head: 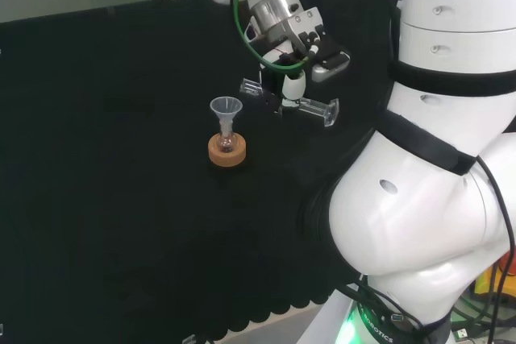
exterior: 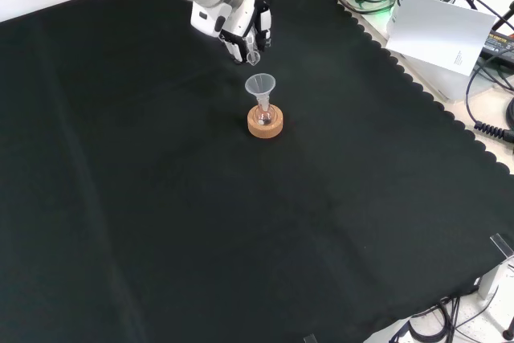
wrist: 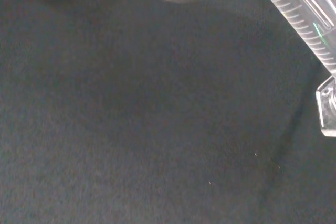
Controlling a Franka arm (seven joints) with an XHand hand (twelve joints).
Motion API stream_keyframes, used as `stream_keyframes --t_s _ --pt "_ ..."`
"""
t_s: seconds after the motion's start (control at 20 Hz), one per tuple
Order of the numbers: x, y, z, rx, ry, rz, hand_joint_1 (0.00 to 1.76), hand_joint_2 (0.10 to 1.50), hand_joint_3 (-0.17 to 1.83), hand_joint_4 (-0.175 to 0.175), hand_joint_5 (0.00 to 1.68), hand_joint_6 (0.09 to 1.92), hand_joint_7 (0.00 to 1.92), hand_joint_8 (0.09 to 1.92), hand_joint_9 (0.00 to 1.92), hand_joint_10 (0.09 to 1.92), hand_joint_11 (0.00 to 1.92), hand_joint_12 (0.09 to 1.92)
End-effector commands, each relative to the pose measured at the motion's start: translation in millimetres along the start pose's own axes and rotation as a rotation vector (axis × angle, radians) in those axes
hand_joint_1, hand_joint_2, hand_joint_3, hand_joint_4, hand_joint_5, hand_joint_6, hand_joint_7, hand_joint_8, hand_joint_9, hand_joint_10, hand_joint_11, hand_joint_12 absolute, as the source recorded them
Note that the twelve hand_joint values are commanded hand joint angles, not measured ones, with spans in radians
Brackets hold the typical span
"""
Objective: Pour the water from the graduated cylinder into the round-bottom flask.
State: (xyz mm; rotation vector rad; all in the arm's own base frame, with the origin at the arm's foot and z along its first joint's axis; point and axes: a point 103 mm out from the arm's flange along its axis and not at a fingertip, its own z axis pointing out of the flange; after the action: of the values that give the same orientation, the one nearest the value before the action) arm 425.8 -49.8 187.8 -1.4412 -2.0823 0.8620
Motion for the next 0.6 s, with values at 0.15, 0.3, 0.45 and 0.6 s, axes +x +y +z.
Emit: stream_keyframes --t_s 0.15,0.3,0.45,0.6 --pt "12 -3 -9 0.122 -0.09 0.002 1.25 1.05 -0.01 0.033 1.09 0.83 1.19 0.69 1.5 0.09 1.26 0.77" --pt "17 -5 -11 0.133 -0.105 -0.003 1.25 1.05 -0.01 0.032 1.09 0.82 1.2 0.68 1.5 0.09 1.27 0.76" --pt "20 -7 -14 0.144 -0.12 -0.001 1.25 1.05 -0.01 0.031 1.1 0.81 1.21 0.67 1.5 0.09 1.27 0.75" --pt "24 -7 -18 0.172 -0.131 0.01 1.25 1.05 -0.01 0.03 1.1 0.81 1.21 0.66 1.5 0.09 1.28 0.75"
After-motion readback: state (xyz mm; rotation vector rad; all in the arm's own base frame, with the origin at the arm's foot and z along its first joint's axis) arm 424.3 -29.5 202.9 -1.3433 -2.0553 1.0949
